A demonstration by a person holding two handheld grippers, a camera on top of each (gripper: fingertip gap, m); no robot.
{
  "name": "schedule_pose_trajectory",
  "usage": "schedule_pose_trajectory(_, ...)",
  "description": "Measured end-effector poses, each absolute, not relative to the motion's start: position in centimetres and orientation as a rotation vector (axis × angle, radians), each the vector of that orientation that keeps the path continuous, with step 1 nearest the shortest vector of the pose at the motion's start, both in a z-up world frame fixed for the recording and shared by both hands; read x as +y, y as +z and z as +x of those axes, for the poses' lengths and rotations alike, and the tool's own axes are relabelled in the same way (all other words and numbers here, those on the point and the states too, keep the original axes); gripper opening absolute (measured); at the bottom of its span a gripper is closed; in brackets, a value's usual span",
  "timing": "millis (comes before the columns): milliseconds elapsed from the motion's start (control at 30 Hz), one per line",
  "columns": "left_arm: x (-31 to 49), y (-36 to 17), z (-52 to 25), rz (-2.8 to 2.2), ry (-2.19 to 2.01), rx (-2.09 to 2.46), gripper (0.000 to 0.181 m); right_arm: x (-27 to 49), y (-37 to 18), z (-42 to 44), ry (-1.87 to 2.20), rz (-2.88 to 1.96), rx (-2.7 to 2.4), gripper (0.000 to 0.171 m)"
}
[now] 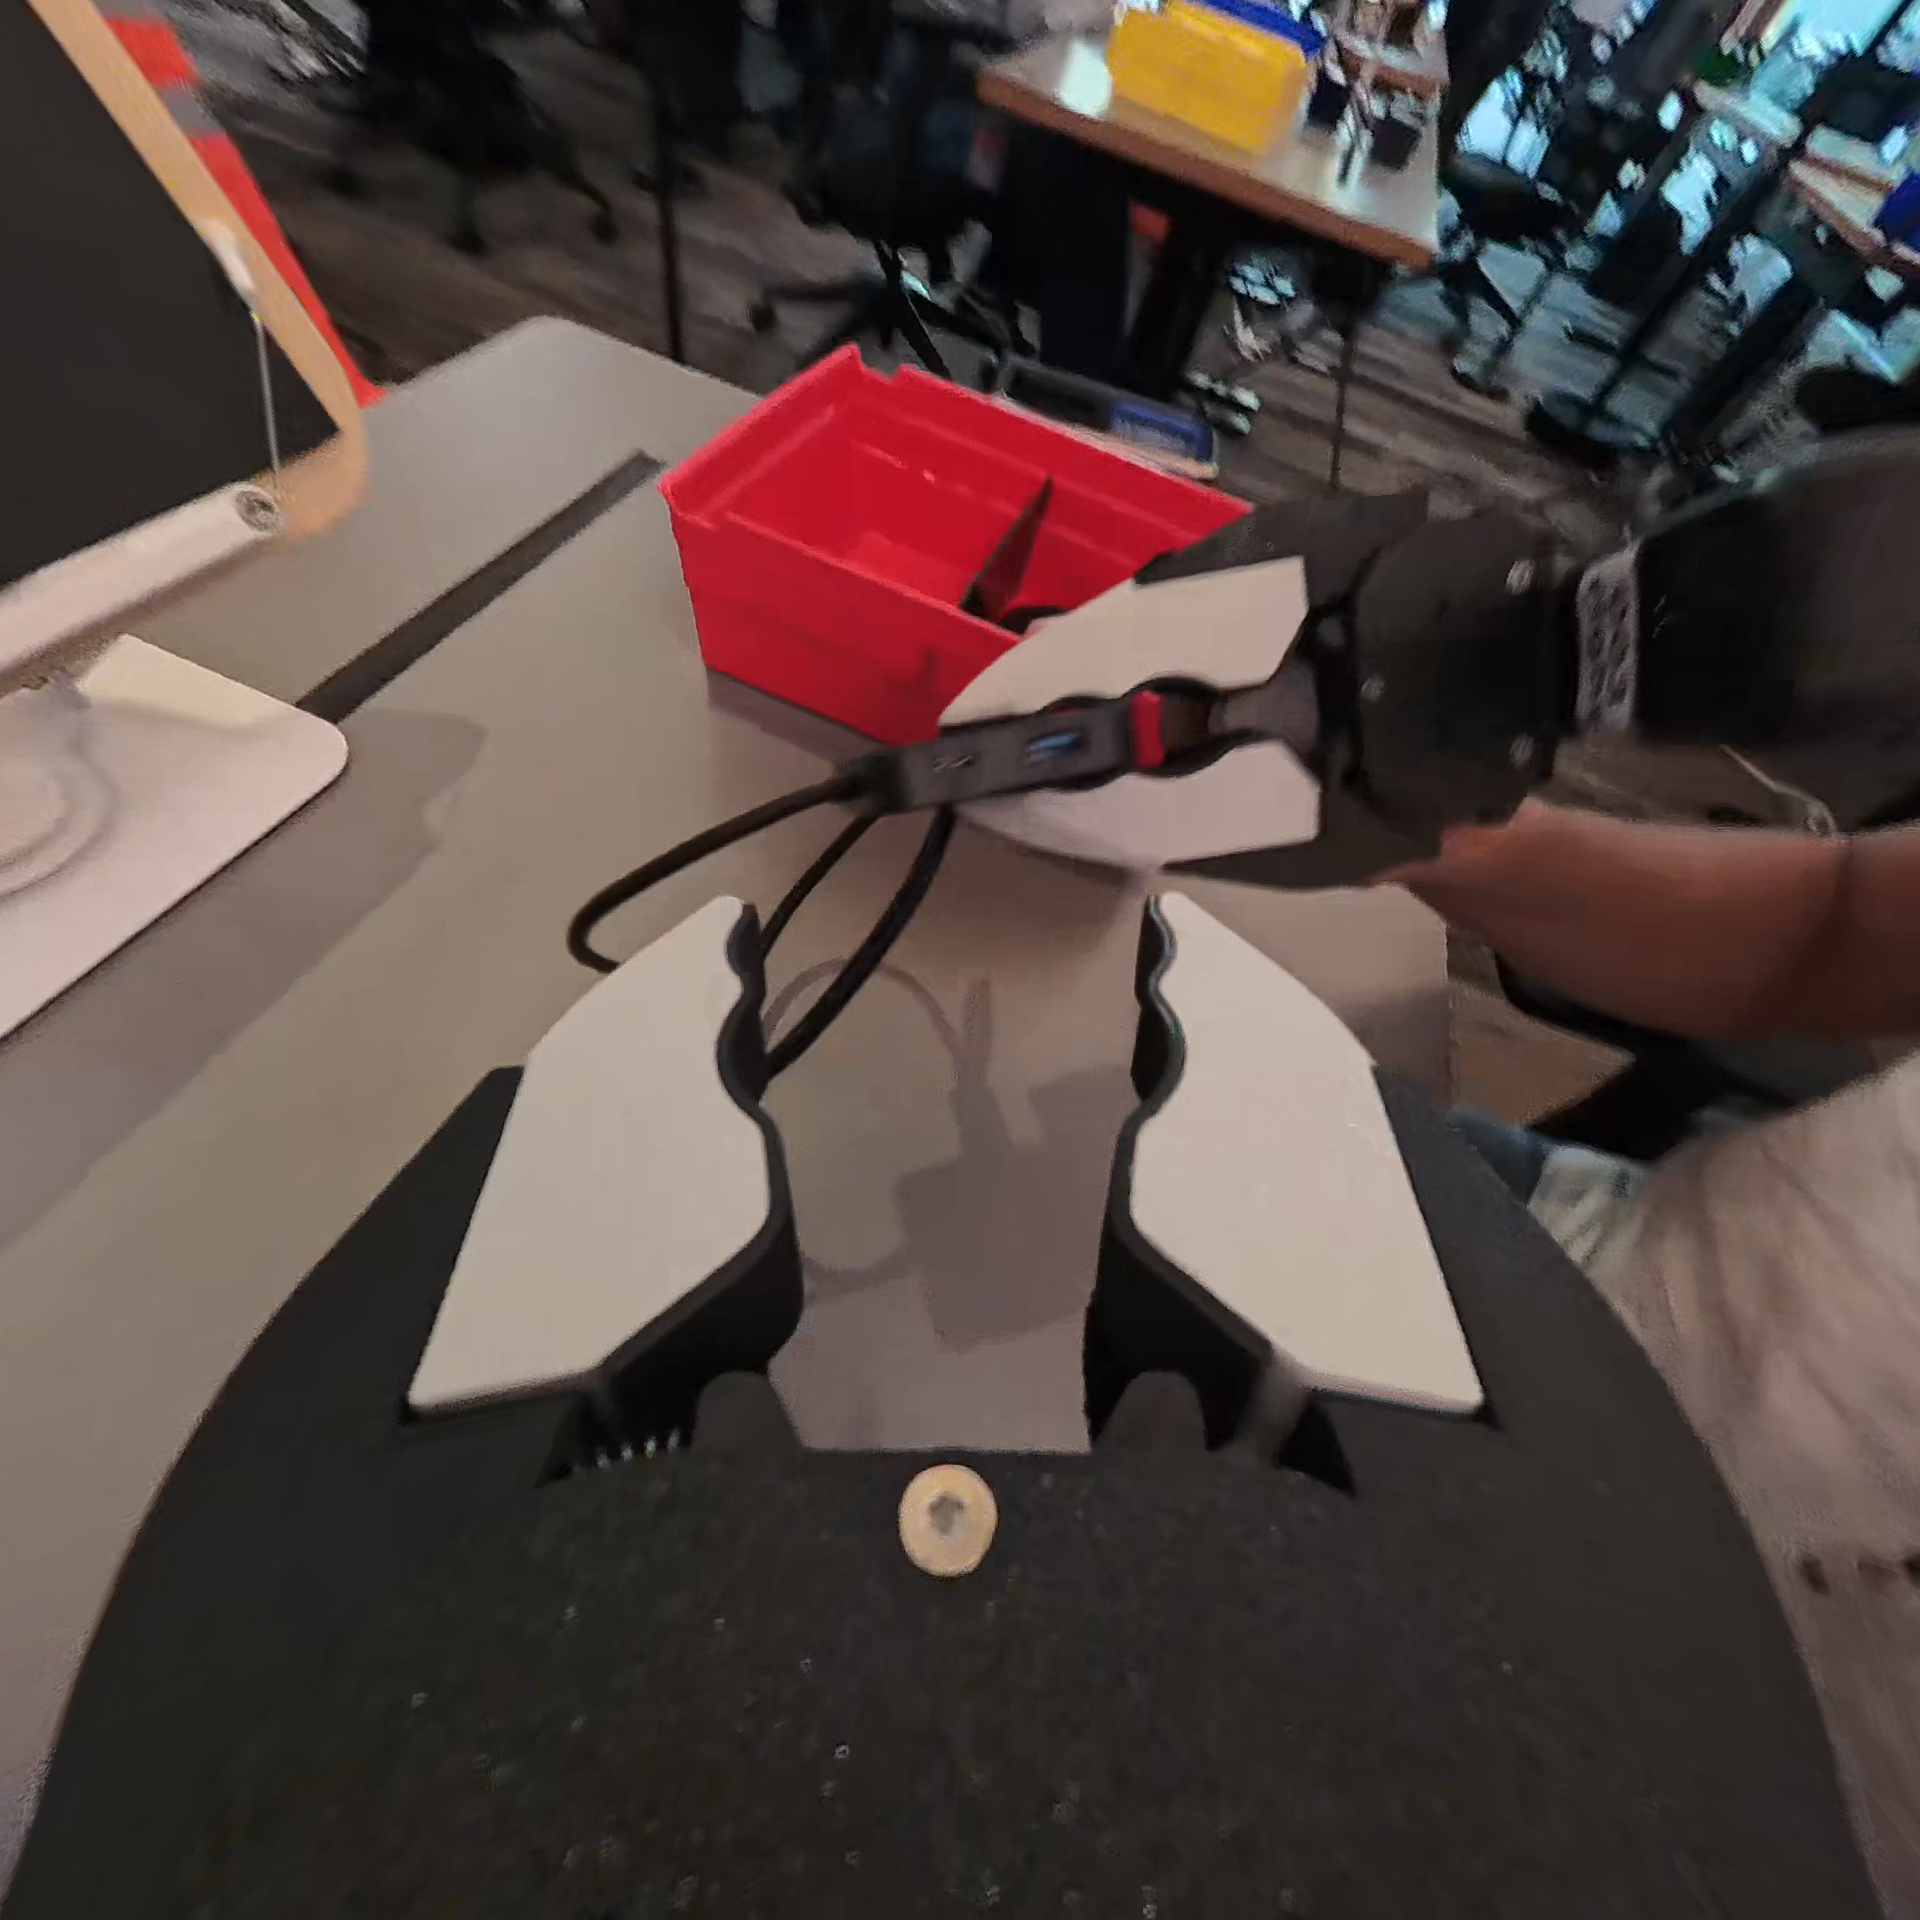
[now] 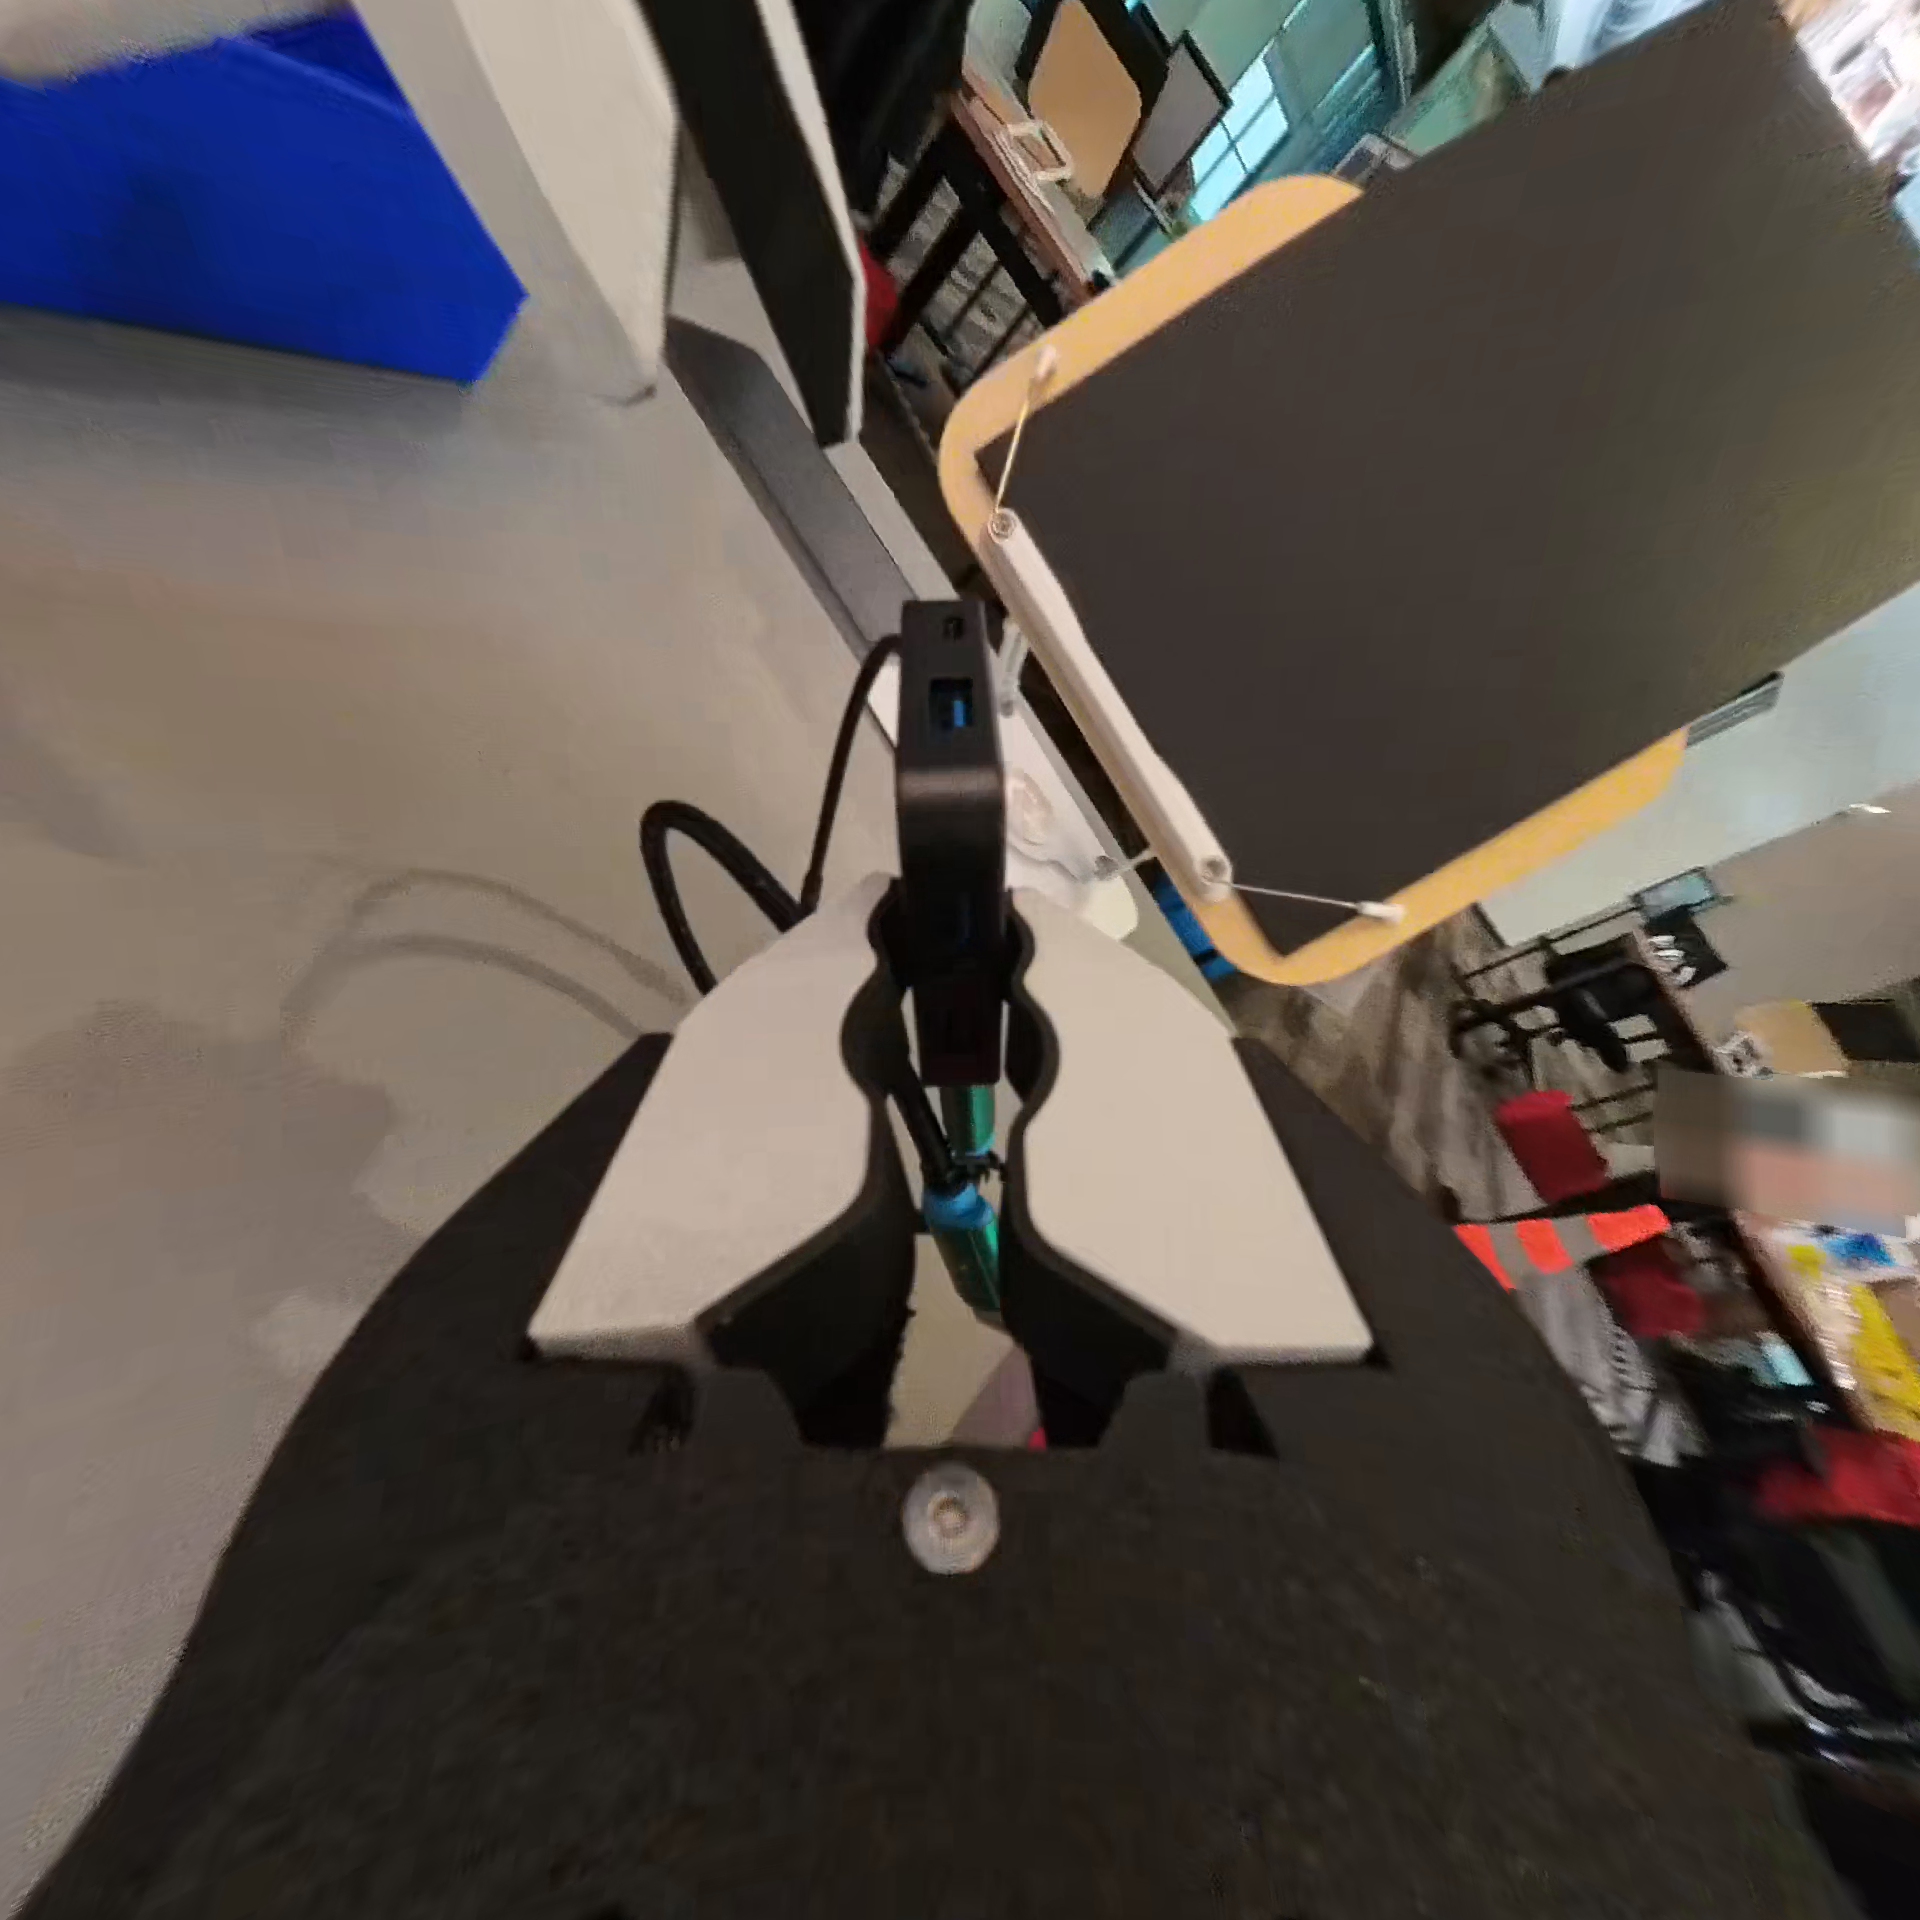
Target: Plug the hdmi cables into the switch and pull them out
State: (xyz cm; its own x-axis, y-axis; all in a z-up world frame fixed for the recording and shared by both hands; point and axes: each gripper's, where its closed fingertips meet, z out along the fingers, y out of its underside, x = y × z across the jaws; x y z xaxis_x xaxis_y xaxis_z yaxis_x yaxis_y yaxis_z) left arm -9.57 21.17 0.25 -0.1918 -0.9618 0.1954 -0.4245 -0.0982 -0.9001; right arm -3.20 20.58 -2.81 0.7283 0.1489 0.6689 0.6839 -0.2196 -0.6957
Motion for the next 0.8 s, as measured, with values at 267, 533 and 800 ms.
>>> schedule_pose_trajectory(267,19.4,-2.1,-8.3,-1.715,-1.165,1.510,0.085,20.7,-3.5,-5.1,-0.796,-1.705,-0.819,0.014)
schedule_pose_trajectory(533,18.5,-3.9,-7.8,-1.797,-1.359,1.528,0.073,20.2,-3.4,-7.0,-1.003,-1.585,-0.968,0.015)
schedule_pose_trajectory(800,20.2,-3.6,-9.4,-1.783,-1.649,1.352,0.073,19.6,-4.3,-6.3,-0.853,-1.624,-0.969,0.043)
